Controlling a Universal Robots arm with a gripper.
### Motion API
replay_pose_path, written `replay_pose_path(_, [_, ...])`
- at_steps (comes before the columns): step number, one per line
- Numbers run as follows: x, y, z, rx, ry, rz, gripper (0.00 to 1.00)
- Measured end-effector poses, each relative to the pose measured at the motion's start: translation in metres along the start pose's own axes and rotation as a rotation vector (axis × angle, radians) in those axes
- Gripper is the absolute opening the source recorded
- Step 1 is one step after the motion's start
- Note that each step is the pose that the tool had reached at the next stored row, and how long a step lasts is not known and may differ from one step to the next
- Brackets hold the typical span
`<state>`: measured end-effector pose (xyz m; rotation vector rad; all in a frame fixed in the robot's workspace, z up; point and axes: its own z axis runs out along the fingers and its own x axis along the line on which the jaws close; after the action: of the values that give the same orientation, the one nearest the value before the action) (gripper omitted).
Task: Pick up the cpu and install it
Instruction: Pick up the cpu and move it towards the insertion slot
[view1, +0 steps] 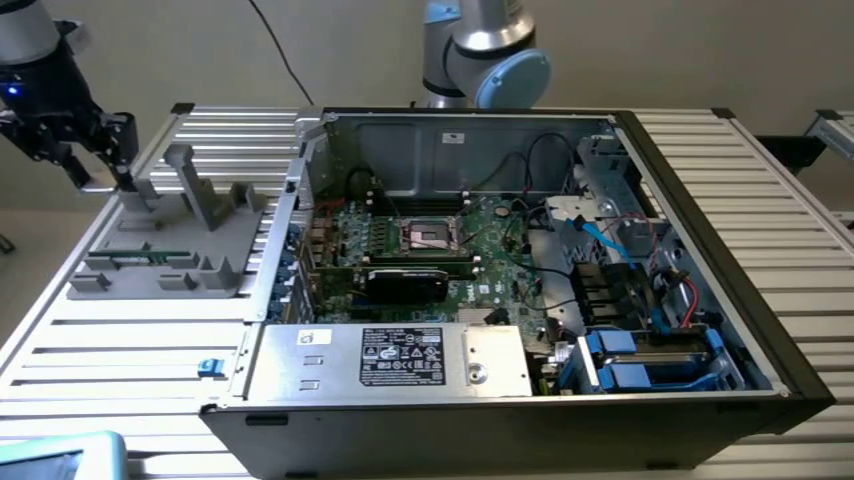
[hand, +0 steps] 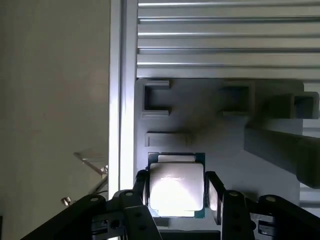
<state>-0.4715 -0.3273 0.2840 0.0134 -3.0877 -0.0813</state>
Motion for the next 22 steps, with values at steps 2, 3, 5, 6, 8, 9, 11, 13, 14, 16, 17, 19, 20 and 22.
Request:
replay_pose_path(2, [-0.003,0.0004,-0.0092,0.0000,0.0002,0.000,0.56])
replay_pose_path(3, [-0.005,0.0007,-0.0142,0.0000,0.0000,0.000,0.56])
replay_pose_path(5, [-0.008,0.0010,-0.0233,0.0000,0.0001,0.000,0.56])
replay_pose_path(6, [-0.010,0.0012,-0.0279,0.0000,0.0001,0.000,0.56])
replay_pose_path(8, [-0.014,0.0016,-0.0372,0.0001,0.0002,0.000,0.56])
replay_pose_path(9, [-0.017,0.0018,-0.0418,0.0000,0.0001,0.000,0.56])
replay_pose_path(11, [-0.022,0.0020,-0.0512,0.0001,0.0004,0.000,0.56])
replay_pose_path(13, [-0.029,0.0022,-0.0608,0.0000,0.0007,0.000,0.56])
replay_pose_path(14, [-0.033,0.0023,-0.0655,0.0001,0.0012,0.000,0.56])
replay_pose_path(16, [-0.041,0.0024,-0.0740,0.0000,0.0024,0.000,0.56])
replay_pose_path(17, [-0.045,0.0025,-0.0780,0.0000,0.0034,0.000,0.56])
replay_pose_path(19, [-0.053,0.0027,-0.0857,0.0000,0.0058,0.000,0.56])
replay_pose_path(20, [-0.056,0.0028,-0.0893,-0.0001,0.0071,0.000,0.56])
replay_pose_path(22, [-0.064,0.0029,-0.0955,0.0001,0.0124,0.001,0.56])
